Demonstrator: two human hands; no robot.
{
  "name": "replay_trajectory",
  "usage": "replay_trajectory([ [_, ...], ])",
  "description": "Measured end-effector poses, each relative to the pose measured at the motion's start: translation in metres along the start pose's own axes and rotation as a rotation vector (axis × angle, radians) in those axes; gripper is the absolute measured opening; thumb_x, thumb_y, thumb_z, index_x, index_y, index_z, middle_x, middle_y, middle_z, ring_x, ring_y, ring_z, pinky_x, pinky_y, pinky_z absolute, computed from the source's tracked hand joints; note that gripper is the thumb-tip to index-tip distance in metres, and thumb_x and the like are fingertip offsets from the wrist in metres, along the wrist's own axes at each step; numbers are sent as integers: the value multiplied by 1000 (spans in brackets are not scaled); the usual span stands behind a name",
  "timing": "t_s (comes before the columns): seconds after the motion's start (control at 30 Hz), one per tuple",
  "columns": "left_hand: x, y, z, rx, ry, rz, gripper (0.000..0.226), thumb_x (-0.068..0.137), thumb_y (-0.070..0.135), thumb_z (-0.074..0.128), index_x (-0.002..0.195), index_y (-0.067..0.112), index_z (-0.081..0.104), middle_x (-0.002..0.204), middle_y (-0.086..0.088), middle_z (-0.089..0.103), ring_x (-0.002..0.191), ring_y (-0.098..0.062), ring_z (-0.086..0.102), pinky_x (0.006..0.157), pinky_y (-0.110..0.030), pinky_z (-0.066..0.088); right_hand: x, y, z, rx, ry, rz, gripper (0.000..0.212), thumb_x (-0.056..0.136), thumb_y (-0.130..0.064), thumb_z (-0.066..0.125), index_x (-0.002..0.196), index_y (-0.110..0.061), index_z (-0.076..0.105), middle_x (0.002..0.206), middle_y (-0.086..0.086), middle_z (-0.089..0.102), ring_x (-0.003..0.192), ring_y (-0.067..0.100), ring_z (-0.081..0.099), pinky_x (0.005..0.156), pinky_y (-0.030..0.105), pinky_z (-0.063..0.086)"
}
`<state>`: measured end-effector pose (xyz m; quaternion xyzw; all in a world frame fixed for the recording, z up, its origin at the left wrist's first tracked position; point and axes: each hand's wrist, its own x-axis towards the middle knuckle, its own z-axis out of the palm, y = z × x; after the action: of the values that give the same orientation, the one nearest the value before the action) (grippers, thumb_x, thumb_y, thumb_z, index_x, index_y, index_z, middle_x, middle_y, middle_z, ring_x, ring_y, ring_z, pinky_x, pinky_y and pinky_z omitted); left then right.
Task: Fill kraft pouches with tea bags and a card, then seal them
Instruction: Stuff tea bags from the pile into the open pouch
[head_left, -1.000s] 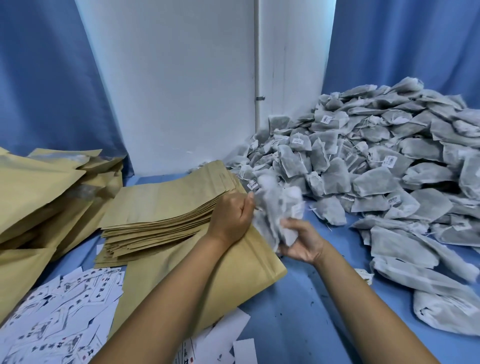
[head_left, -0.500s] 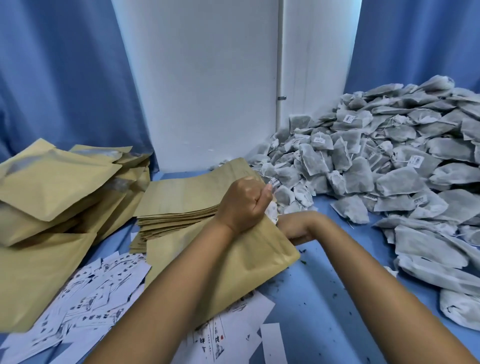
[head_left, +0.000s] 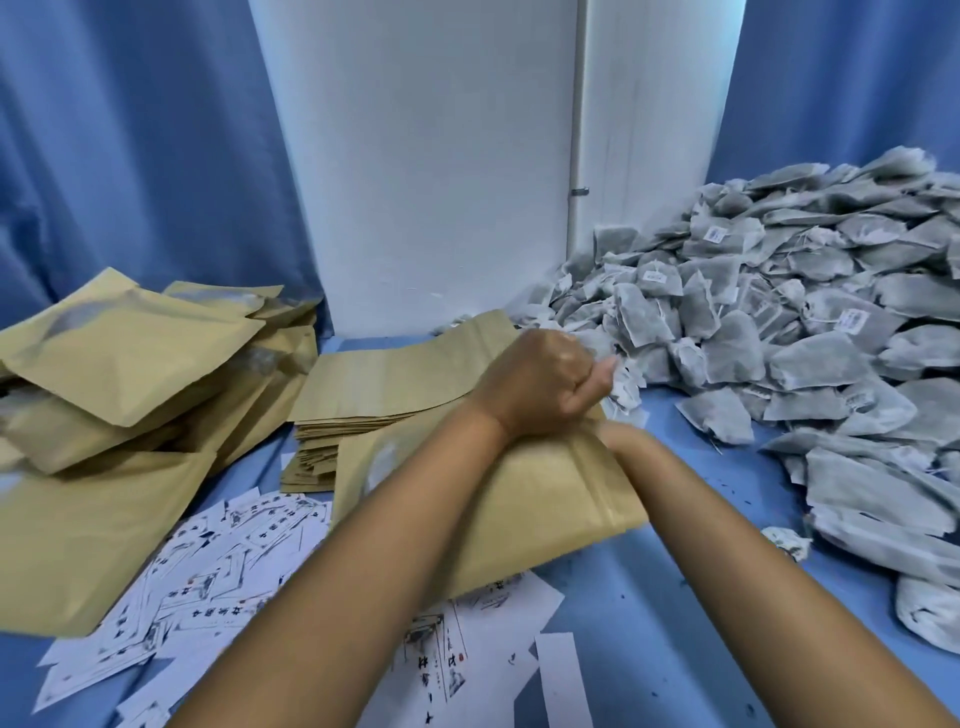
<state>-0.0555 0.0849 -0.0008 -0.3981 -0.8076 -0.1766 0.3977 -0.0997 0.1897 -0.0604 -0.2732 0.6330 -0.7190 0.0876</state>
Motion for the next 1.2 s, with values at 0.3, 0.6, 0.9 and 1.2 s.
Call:
replay_trajectory([
  [0.3, 20, -24, -50, 328, -195, 254, 51, 89, 15, 47, 39, 5, 46, 39, -16, 46, 31, -28, 41, 41, -24, 35, -12, 25, -37, 83, -127, 106, 13, 81, -3, 62, 94, 3, 63, 84, 8, 69, 77, 20, 62, 73, 29, 49],
  [0.6, -28, -28, -39, 192, -506, 283, 49, 91, 16, 50, 43, 2, 53, 42, -16, 50, 36, -29, 47, 45, -27, 40, -29, 93, 54, -817, -309, 140, 24, 89, 0, 61, 86, -22, 52, 78, -19, 55, 70, -10, 56, 64, -1, 37],
  [0.9, -69, -43, -35, 136, -395, 175, 44, 91, 16, 45, 48, 6, 52, 53, -8, 50, 46, -27, 44, 57, -28, 39, -24, 90, 30, -500, 15, 128, 34, 77, -6, 68, 48, -21, 56, 49, -9, 56, 47, 0, 46, 50, 11, 34],
  [1.2, -93, -49, -17, -81, -57, -301, 48, 93, 19, 47, 51, -3, 44, 58, -13, 42, 57, -22, 41, 59, -24, 27, -25, 65, -17, 125, 253, 120, 12, 74, -23, 71, 68, -15, 64, 53, 3, 55, 41, 10, 44, 38, 15, 35],
])
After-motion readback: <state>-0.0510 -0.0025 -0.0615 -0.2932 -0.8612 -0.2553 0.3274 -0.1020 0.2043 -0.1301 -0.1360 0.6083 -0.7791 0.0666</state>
